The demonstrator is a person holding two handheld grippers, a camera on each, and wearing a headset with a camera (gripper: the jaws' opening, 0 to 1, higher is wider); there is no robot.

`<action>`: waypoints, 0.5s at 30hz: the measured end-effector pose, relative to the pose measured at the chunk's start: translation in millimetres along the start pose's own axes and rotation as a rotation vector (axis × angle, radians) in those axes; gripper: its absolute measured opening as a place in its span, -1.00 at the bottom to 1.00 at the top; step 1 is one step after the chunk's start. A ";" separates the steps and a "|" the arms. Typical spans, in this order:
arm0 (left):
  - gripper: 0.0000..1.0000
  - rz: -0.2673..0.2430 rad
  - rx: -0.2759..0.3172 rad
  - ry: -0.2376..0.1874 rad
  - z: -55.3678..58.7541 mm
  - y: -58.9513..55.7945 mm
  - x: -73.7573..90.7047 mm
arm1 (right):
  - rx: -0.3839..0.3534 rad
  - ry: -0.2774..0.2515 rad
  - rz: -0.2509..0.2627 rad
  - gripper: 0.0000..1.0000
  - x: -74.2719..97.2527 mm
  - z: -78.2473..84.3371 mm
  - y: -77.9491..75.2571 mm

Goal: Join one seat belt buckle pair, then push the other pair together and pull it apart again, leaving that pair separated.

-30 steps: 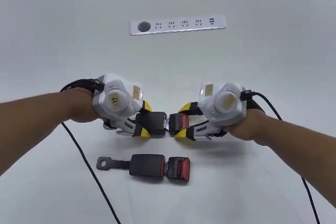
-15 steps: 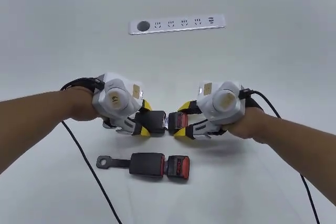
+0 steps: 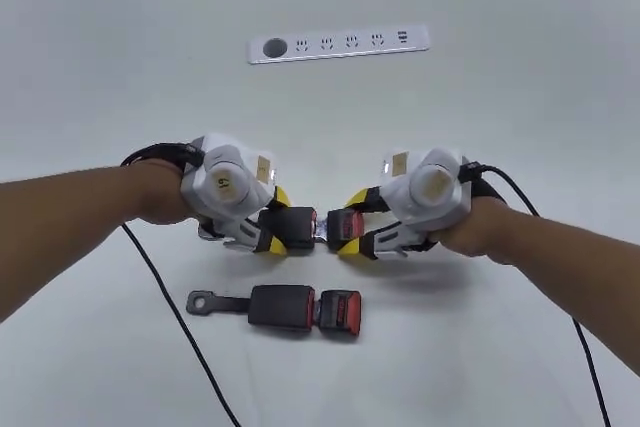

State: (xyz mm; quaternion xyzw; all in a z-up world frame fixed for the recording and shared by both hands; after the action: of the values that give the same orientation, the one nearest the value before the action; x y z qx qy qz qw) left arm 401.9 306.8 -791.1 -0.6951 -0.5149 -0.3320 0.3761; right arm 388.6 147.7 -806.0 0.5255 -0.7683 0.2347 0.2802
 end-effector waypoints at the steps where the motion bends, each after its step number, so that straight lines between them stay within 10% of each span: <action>1: -0.30 0.000 0.001 -0.001 -0.2 -0.1 0.0 | -0.003 0.002 0.000 -0.28 1.1 0.5 0.6; 15: -0.30 -0.002 0.008 -0.011 -4.0 -2.9 1.0 | -0.001 -0.006 0.000 -0.27 11.5 10.3 -1.6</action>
State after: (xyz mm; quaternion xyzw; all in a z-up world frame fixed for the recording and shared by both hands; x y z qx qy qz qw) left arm 399.0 304.4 -787.8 -0.6948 -0.5191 -0.3266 0.3756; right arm 384.9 132.6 -805.6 0.5262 -0.7692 0.2325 0.2782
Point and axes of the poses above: the centre of the closed fingertips' face, and the gripper's own axes: x roughly backward along the fingers, y roughly to its left, z roughly out of its underside, the point moved 8 cm from there along x, roughly backward along the fingers, and after that the axes turned 12 degrees about z, right-handed, at the moved point
